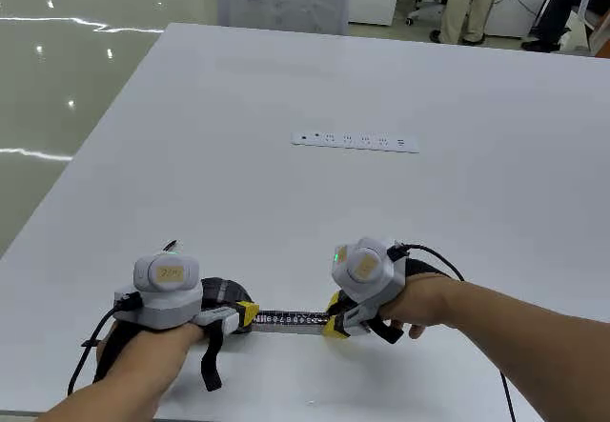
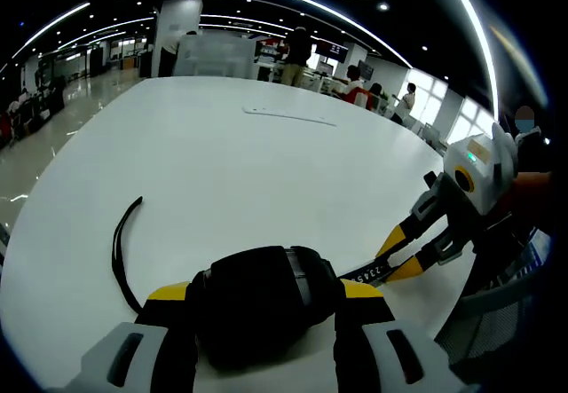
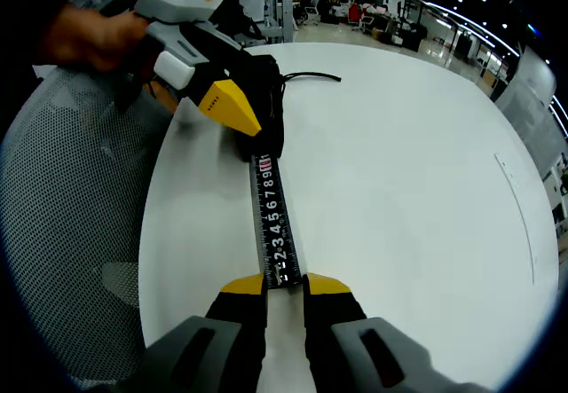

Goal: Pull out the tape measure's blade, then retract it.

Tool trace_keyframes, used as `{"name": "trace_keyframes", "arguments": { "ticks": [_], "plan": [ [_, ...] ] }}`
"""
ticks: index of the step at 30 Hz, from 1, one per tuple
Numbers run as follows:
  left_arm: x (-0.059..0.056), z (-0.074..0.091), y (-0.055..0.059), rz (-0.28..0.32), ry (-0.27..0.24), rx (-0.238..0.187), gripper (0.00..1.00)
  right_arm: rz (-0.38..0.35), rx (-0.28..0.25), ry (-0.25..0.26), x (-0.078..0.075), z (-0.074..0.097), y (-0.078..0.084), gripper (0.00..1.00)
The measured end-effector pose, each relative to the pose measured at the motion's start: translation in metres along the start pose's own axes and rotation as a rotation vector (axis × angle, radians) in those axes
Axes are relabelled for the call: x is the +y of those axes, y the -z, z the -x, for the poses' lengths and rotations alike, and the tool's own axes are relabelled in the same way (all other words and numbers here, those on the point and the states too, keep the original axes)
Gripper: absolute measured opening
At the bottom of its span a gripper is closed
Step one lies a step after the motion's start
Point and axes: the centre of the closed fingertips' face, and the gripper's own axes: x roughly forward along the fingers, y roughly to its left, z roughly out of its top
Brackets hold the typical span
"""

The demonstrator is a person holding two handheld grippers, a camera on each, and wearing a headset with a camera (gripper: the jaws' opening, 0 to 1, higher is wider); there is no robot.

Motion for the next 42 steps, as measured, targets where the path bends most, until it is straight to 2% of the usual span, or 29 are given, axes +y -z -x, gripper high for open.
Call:
{"name": "trace_keyframes", "arguments": {
  "ticks": [15, 24, 32, 42],
  "plan": [
    [0.001, 0.000, 0.000, 0.014, 0.000, 0.002, 0.59, -0.012, -0.028, -0.012, 0.002, -0.008, -0.018, 0.14],
    [0.001, 0.000, -0.001, 0.016, -0.001, 0.003, 0.59, -0.012, -0.035, -0.016, 0.002, -0.012, -0.024, 0.14],
    [0.002, -0.001, -0.001, 0.019, 0.000, 0.001, 0.59, 0.009, -0.036, -0.014, 0.006, -0.019, -0.036, 0.14],
    [0.002, 0.000, -0.001, 0.025, -0.001, 0.000, 0.59, 0.013, -0.076, -0.018, 0.007, -0.024, -0.043, 0.14]
  ]
}}
